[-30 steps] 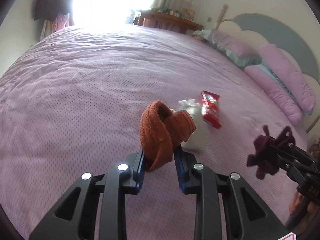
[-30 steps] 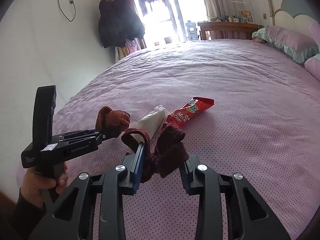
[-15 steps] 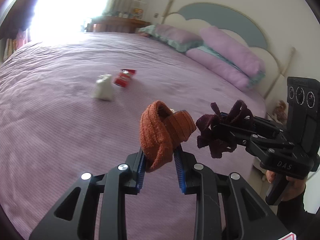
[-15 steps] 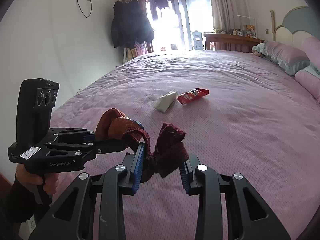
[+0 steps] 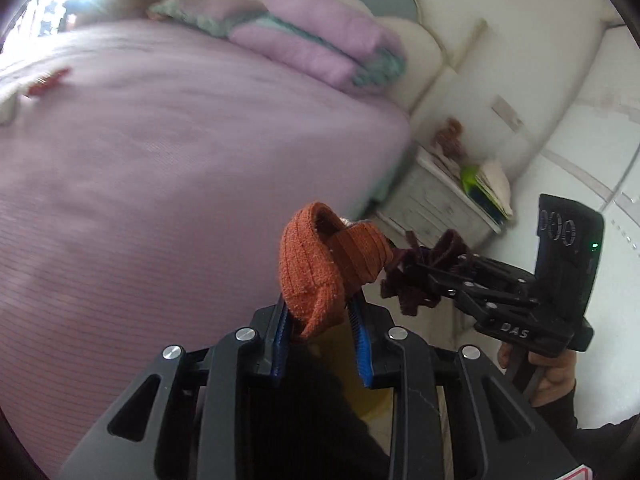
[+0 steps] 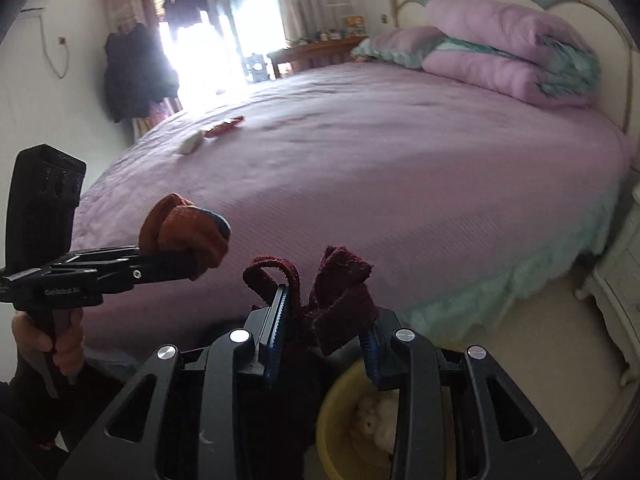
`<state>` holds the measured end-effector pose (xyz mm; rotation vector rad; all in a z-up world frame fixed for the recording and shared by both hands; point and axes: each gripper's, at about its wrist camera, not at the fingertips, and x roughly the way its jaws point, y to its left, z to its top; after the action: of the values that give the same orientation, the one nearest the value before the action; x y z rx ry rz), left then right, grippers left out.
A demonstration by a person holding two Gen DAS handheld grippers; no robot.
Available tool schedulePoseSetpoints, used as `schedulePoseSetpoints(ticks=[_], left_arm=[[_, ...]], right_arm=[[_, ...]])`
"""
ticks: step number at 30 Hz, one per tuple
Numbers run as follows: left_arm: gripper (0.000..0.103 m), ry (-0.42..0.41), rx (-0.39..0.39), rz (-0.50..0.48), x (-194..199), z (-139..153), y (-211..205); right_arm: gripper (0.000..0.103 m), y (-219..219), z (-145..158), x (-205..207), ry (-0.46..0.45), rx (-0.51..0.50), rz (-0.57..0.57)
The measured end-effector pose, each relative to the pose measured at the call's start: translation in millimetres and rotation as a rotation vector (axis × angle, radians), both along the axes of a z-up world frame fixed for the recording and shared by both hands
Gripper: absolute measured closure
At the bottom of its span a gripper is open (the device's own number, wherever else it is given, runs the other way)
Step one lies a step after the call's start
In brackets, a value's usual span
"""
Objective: Collect trash
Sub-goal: 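Carry the sock and cloth to the yellow bin and open both tools, then return both tools to the bed toward the white mask and candy wrapper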
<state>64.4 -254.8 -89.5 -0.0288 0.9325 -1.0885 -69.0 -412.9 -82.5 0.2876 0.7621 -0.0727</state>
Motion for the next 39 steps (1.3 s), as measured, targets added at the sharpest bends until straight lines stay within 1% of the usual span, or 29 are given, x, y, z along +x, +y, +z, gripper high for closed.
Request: schedulePoseSetpoints(ticks=[2,6,8,9,10,11,15,22,24,25,27,28,29,32,34,36,39], left_arm=[[0.075,0.025,0.032,-0.063,-15.0,-15.2,-25.3],[0.075,0.067,0.091,-0.151,-37.3,-40.4,-65.1],[0.075,0.071,0.115,-0.179,-46.9,-48.0,-79.6],[0.075,0.078,0.125,-0.19,-49.7,-52.0,-86.4],[0.075,0.084,0.14,-0.197,-52.4,-56.9,-94.0],[0.075,0.086,0.151,-0.207,-54.3,-60.9,-100.1],[0.075,0.083,0.191,-0.242,-61.8,-74.3,-119.4],[0.075,0.096,0.251,-0.263,-56.5,-95.2,-144.0],[0.074,0.104,0.261,-0.275,-57.9,-100.8,-150.6],[0.071,0.11,0.264,-0.283,-58.2,-103.3,-155.3],[0.047,0.106,0.27,-0.289,-59.2,-105.9,-161.0],[0.029,0.09,0.277,-0.284,-61.4,-105.7,-162.3],[0.024,0.069,0.278,-0.273,-64.4,-104.1,-164.9],[0.021,0.069,0.26,-0.305,-69.9,-99.9,-169.9],[0.021,0.048,0.256,-0.293,-70.1,-96.2,-168.3],[0.02,0.046,0.256,-0.287,-69.1,-92.7,-164.3],[0.02,0.043,0.238,-0.245,-60.6,-82.1,-149.6]], right_arm=[[0.071,-13.7,-19.4,-18.6,0.049,0.023,-0.051],[0.07,-36.3,-52.6,-43.8,0.12,0.05,-0.134],[0.062,-42.2,-69.3,-48.3,0.174,0.061,-0.146],[0.058,-44.0,-75.4,-50.6,0.197,0.047,-0.17],[0.04,-45.7,-80.8,-51.5,0.216,0.033,-0.193],[0.031,-46.9,-85.1,-52.6,0.225,0.029,-0.199],[0.033,-56.3,-92.2,-60.2,0.214,0.062,-0.218],[0.033,-71.8,-93.3,-88.6,0.165,0.135,-0.262],[0.03,-78.1,-90.7,-92.3,0.146,0.151,-0.281],[0.029,-80.8,-89.1,-95.9,0.133,0.161,-0.294],[0.025,-85.7,-85.5,-101.3,0.114,0.176,-0.318],[0.024,-86.3,-82.5,-105.0,0.103,0.177,-0.332],[0.023,-87.6,-79.9,-106.7,0.096,0.175,-0.337],[0.022,-89.4,-72.6,-110.9,0.076,0.161,-0.351],[0.021,-90.5,-68.0,-112.2,0.058,0.165,-0.352],[0.02,-90.1,-62.4,-111.0,0.036,0.167,-0.346],[0.02,-85.0,-54.4,-103.4,0.009,0.164,-0.314]])
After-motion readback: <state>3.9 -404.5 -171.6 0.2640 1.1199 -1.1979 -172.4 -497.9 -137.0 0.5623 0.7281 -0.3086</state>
